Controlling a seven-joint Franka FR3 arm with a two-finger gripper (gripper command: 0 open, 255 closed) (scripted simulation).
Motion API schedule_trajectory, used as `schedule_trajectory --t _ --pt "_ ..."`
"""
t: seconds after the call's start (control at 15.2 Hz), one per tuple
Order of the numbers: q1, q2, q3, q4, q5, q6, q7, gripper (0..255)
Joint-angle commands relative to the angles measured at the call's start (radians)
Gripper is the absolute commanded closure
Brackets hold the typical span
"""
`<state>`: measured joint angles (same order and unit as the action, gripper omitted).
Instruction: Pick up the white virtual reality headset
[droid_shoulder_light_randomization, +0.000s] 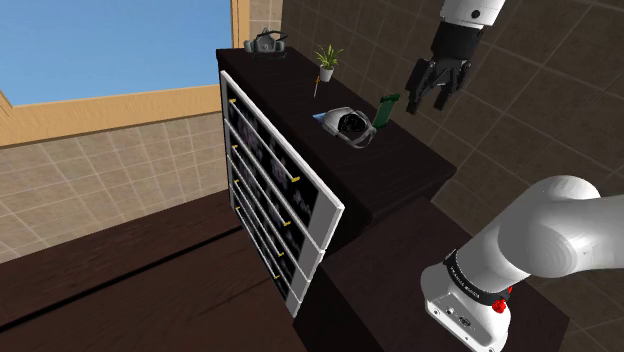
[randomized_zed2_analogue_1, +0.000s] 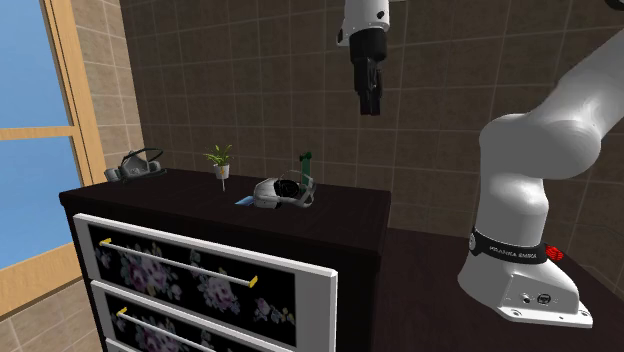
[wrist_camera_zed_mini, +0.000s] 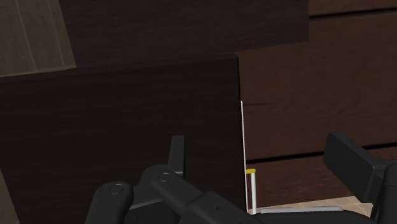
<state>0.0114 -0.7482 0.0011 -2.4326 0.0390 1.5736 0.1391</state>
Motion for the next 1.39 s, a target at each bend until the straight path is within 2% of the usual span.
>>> schedule_trajectory --t 0.0,0.66,1.32 --pt "0.000 0.000 0.000 0.000 0.000 0.000 0.000 0" --pt "-0.023 0.333 -0.087 0.089 -0.047 0.270 -0.132 0" --pt "-0.039 0.703 -0.147 0.313 -0.022 0.441 -0.264 0"
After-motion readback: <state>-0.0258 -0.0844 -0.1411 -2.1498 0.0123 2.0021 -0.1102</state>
